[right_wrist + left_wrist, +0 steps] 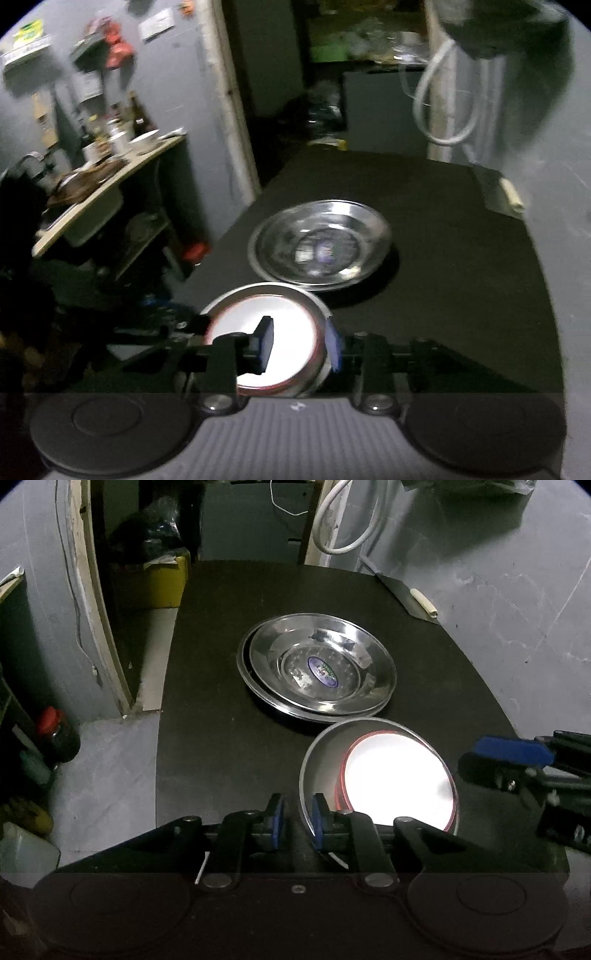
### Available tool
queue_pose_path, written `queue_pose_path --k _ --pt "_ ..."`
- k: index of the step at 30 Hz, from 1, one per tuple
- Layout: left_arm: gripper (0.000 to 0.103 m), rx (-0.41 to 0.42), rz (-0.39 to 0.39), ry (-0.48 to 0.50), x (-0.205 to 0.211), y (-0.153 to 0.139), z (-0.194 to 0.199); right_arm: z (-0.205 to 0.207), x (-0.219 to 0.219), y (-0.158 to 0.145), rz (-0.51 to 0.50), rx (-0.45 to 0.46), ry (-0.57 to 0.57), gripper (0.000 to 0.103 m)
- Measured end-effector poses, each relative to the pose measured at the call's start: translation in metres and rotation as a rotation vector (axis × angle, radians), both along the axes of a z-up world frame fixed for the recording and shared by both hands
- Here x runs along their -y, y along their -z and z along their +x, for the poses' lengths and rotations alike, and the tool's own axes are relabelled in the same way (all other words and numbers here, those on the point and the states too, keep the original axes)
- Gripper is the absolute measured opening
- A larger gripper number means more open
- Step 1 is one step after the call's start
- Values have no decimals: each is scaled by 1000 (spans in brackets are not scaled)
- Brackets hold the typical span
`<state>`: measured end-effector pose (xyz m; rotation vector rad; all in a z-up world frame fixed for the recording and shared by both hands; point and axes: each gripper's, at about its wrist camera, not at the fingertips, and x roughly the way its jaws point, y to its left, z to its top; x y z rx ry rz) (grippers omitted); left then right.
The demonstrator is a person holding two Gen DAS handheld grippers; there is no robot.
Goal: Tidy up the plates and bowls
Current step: 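Carry the bowl stack with both tools toward the steel plates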
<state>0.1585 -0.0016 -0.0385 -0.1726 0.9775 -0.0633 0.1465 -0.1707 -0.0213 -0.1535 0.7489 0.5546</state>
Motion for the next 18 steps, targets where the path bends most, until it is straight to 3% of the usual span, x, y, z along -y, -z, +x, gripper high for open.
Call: queue_pose_path --k 7,18 --pt "18 -17 7 6 4 4 3 22 19 20 -44 -94 139 35" --pt "18 -27 14 11 11 8 4 28 14 27 -33 -155 77 36"
